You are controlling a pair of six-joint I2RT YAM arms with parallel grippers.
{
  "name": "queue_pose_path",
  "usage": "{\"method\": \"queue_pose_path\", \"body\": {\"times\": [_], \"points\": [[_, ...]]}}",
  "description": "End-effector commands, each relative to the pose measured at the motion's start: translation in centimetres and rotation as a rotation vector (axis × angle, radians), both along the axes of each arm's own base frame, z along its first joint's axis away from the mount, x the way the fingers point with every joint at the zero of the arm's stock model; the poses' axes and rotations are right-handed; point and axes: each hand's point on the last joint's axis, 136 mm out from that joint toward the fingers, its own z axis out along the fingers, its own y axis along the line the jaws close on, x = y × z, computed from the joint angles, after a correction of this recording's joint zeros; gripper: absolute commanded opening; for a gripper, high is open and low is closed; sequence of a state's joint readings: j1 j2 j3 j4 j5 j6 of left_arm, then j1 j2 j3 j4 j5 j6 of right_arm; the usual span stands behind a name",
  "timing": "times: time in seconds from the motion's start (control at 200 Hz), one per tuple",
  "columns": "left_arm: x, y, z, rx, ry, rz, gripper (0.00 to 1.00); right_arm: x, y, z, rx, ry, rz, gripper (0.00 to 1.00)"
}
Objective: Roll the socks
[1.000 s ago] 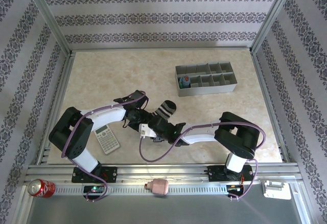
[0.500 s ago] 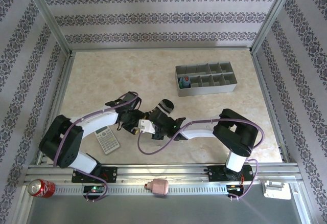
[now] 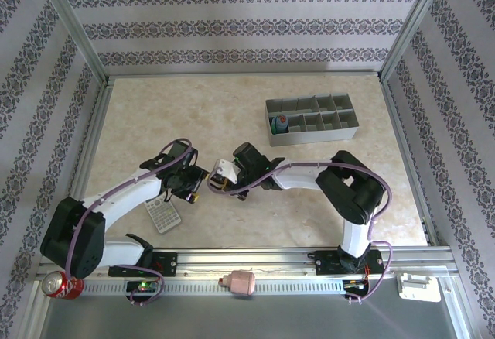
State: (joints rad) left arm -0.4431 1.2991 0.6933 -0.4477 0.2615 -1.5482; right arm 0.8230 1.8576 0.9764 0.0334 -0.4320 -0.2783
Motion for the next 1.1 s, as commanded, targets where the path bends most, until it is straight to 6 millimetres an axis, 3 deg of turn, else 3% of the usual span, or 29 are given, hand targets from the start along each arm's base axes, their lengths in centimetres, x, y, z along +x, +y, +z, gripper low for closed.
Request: {"method": "queue_pose_path", "body": {"times": [0.0, 0.215, 0.764, 0.874, 0.959, 1.059, 1.094], "points": [[1.2, -1.6, 0.3, -0.055, -0.073, -0.071, 0.59, -5.7, -5.5, -6.9, -0.228, 0.391, -0.055, 0.00], [2.5, -3.3, -0.1, -0.097, -0.133, -0.111, 0.57, -5.6, -6.1, -7.7, -0.211, 0.546, -0.137, 0.00], [4.2, -6.7, -2.4, -0.106, -0.084, -0.222, 0.56, -4.5, -7.5, -8.9, -0.135, 0.861, -0.315, 0.00], [3.1, -6.6, -3.7, -0.077, -0.026, -0.247, 0.43, -3.9, -7.6, -9.1, -0.126, 0.877, -0.333, 0.00], [1.6, -5.9, -4.8, -0.045, 0.039, -0.258, 0.27, -3.2, -7.7, -9.1, -0.129, 0.852, -0.342, 0.00], [-0.5, -4.7, -5.7, -0.006, 0.121, -0.264, 0.00, -2.2, -7.6, -8.7, -0.137, 0.782, -0.335, 0.00], [-1.3, -4.2, -5.9, 0.008, 0.154, -0.265, 0.00, -1.8, -7.5, -8.4, -0.143, 0.747, -0.321, 0.00]]}}
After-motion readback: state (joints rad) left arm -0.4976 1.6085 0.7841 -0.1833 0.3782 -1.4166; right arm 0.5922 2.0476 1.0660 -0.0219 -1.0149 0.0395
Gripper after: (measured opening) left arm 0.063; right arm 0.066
